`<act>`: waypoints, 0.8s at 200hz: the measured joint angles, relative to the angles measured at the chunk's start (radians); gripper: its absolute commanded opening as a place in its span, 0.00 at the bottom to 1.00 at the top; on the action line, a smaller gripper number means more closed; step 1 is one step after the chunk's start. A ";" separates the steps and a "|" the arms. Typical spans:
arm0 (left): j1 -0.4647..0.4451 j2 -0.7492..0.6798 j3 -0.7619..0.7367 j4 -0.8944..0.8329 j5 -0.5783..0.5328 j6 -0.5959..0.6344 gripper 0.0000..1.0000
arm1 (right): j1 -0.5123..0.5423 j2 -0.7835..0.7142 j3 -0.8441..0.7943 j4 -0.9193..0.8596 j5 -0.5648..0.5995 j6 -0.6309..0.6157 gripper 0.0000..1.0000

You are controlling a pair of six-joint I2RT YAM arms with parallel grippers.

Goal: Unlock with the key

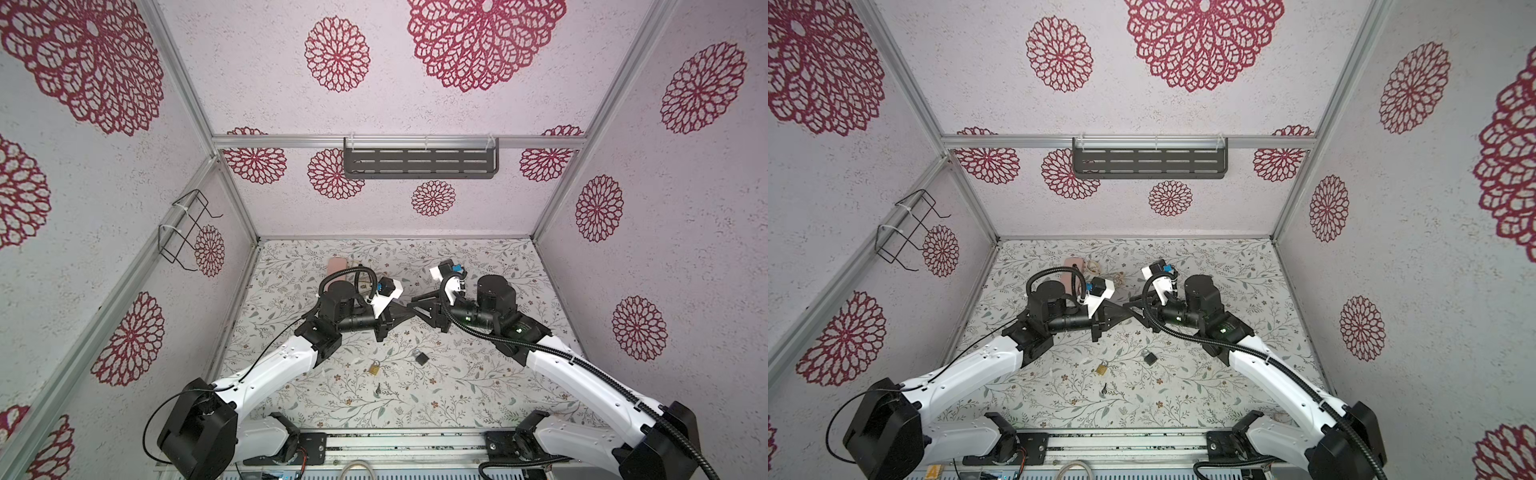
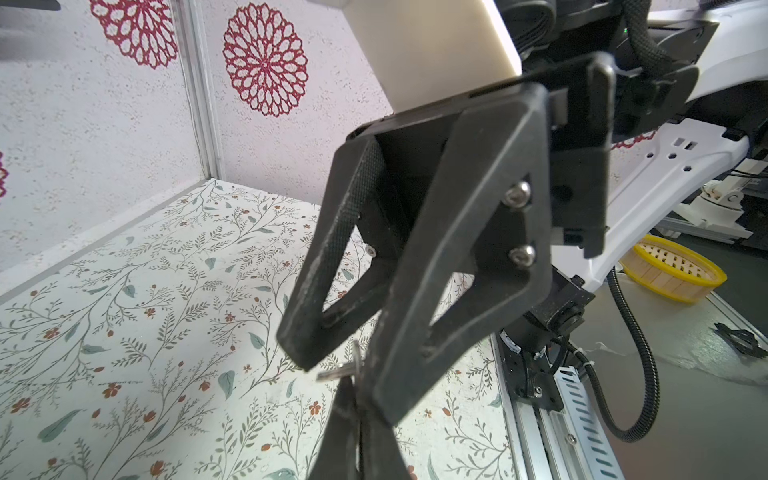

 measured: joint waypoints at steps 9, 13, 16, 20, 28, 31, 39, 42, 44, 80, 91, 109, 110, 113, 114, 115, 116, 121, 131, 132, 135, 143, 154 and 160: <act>0.000 0.000 0.002 0.000 0.003 0.000 0.00 | -0.002 0.002 0.000 -0.001 -0.002 -0.003 0.30; 0.000 0.000 0.003 0.000 0.003 0.000 0.00 | -0.002 0.004 0.000 0.000 -0.002 -0.005 0.30; 0.000 0.000 0.003 0.000 0.002 0.000 0.00 | -0.003 0.005 0.000 0.000 -0.005 -0.004 0.30; 0.000 0.001 0.005 -0.001 0.003 0.000 0.00 | -0.003 0.007 0.000 0.000 -0.008 -0.006 0.30; 0.000 0.001 0.006 -0.002 0.003 -0.001 0.00 | -0.003 0.008 -0.001 0.000 -0.012 -0.011 0.28; 0.001 0.001 0.006 -0.003 0.003 -0.001 0.00 | -0.003 0.008 -0.001 0.000 -0.014 -0.011 0.27; 0.001 0.001 0.007 -0.003 0.003 -0.001 0.00 | -0.004 0.009 -0.002 0.000 -0.019 -0.013 0.26; 0.001 0.001 0.007 -0.004 0.002 -0.001 0.00 | -0.004 0.009 -0.002 0.000 -0.019 -0.014 0.25; 0.001 0.001 0.007 -0.004 0.003 -0.001 0.00 | -0.004 0.009 -0.002 0.000 -0.021 -0.014 0.25; 0.001 0.001 0.007 -0.015 0.004 -0.006 0.00 | -0.008 0.009 -0.007 0.001 -0.037 -0.020 0.20; 0.001 0.001 0.007 -0.016 0.005 -0.008 0.00 | -0.009 0.009 -0.007 0.001 -0.043 -0.021 0.18; 0.001 0.001 0.007 -0.019 0.007 -0.014 0.00 | -0.011 0.009 -0.007 0.001 -0.046 -0.029 0.13; 0.002 0.001 0.007 -0.020 0.007 -0.015 0.00 | -0.011 0.009 -0.007 0.001 -0.046 -0.029 0.12; 0.002 0.001 0.007 -0.021 0.008 -0.016 0.00 | -0.012 0.009 -0.007 0.001 -0.046 -0.031 0.11; 0.002 0.001 0.007 -0.021 0.008 -0.016 0.00 | -0.012 0.009 -0.007 0.001 -0.046 -0.032 0.11; 0.002 0.001 0.007 -0.021 0.009 -0.017 0.00 | -0.012 0.009 -0.007 0.001 -0.046 -0.034 0.11; 0.002 0.001 0.007 -0.021 0.009 -0.017 0.00 | -0.012 0.009 -0.008 0.001 -0.046 -0.035 0.10; 0.002 0.001 0.008 -0.022 0.011 -0.020 0.00 | -0.013 0.009 -0.007 0.001 -0.046 -0.041 0.09; 0.002 0.001 0.009 -0.025 0.015 -0.029 0.00 | -0.014 0.009 -0.007 0.001 -0.046 -0.048 0.07; 0.002 0.001 0.009 -0.025 0.016 -0.029 0.00 | -0.014 0.009 -0.007 0.001 -0.046 -0.050 0.07; 0.002 0.001 0.010 -0.027 0.017 -0.031 0.00 | -0.014 0.009 -0.007 0.001 -0.046 -0.053 0.06; 0.002 0.001 0.011 -0.030 0.020 -0.035 0.00 | -0.014 0.009 -0.007 0.001 -0.047 -0.059 0.05; 0.002 0.001 0.014 -0.034 0.021 -0.038 0.00 | -0.014 0.008 -0.007 0.001 -0.047 -0.064 0.03; 0.002 0.001 0.014 -0.037 0.021 -0.040 0.00 | -0.014 0.008 -0.007 0.001 -0.047 -0.065 0.03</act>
